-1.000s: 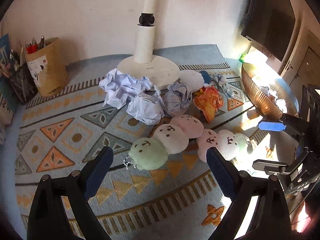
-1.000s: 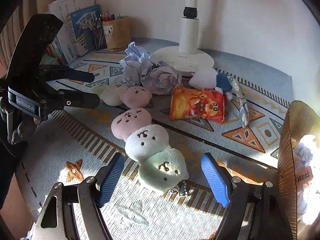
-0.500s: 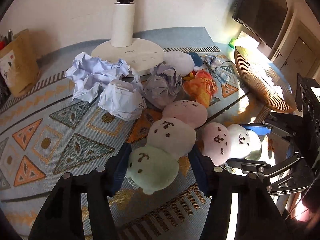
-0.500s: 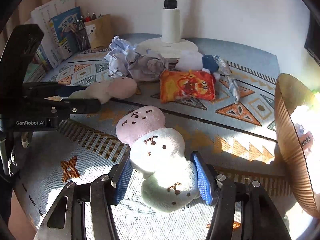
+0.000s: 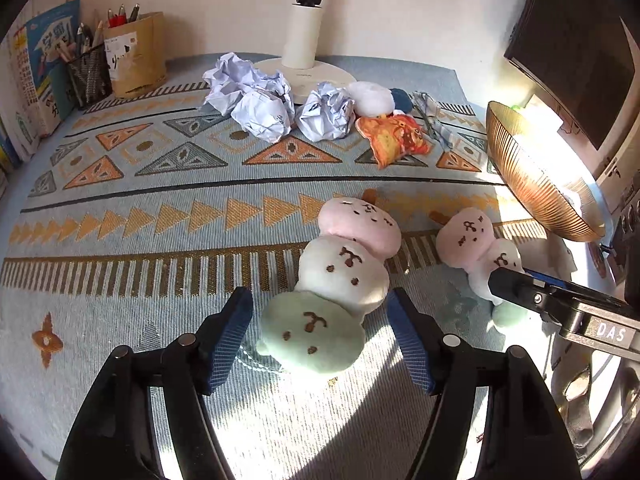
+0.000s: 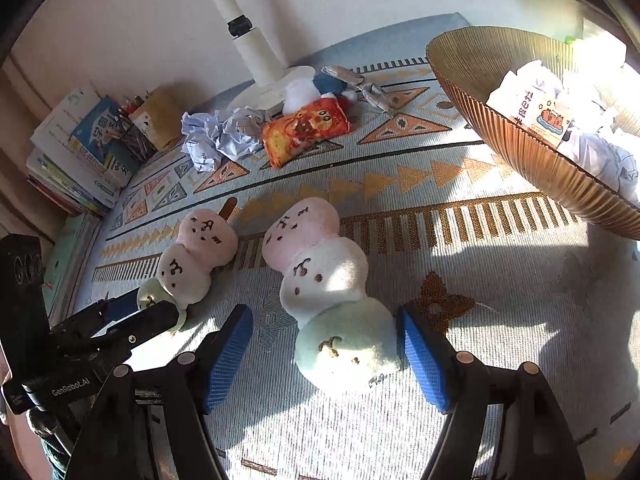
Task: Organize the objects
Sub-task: 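Grasp a plush ball chain with the left gripper while the right gripper grasps another chain, then lift both plush ball chains off the rug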
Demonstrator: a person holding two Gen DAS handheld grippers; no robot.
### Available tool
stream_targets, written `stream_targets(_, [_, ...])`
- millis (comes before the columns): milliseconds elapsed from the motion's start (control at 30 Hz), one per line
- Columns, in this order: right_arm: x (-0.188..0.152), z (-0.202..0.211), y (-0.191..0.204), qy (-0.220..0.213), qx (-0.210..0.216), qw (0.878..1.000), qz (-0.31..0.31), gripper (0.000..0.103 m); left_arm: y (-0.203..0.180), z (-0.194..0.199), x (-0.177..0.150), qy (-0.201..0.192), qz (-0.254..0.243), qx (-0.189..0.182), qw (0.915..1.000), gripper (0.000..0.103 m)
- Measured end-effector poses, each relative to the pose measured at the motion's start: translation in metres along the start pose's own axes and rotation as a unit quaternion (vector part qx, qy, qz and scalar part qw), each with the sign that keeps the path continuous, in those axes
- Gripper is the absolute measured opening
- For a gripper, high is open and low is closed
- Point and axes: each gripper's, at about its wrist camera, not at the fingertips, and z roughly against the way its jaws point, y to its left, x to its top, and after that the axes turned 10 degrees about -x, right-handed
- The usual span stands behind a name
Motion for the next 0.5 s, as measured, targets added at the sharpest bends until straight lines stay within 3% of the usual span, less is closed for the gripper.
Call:
stream_targets(100, [-0.008,0.003,0.004,-0.012,-0.003,1.0,0.021,0.073,0.004,0.002,-0.006,0.052,-0.008,-0.108,0.9928,0.07])
stream_targets(133, [-0.007,0.003,0.006,-0.02,-0.012,0.999,0.027,0.073,0.005,0.002,-0.008,0.064,-0.011,-0.125,0.99,0.07])
stream_targets(167, [-0.006,0.001,0.007,-0.028,-0.025,0.999,0.035,0.073,0.003,0.004,-0.009,0.06,-0.016,-0.119,0.9909,0.07])
stream_targets(267, [-0.001,-0.007,0.013,-0.039,-0.051,0.996,0.063,0.073,0.003,0.008,-0.001,0.013,-0.024,-0.054,0.9982,0.07])
stream_targets(400, [0.002,-0.019,0.019,-0.044,-0.077,0.991,0.096,0.072,0.002,-0.015,0.01,0.031,-0.024,-0.05,0.998,0.07])
stream_targets(500, [0.004,-0.021,0.025,-0.052,-0.079,0.989,0.111,0.049,-0.014,-0.026,0.007,0.025,-0.062,-0.009,0.9977,0.065])
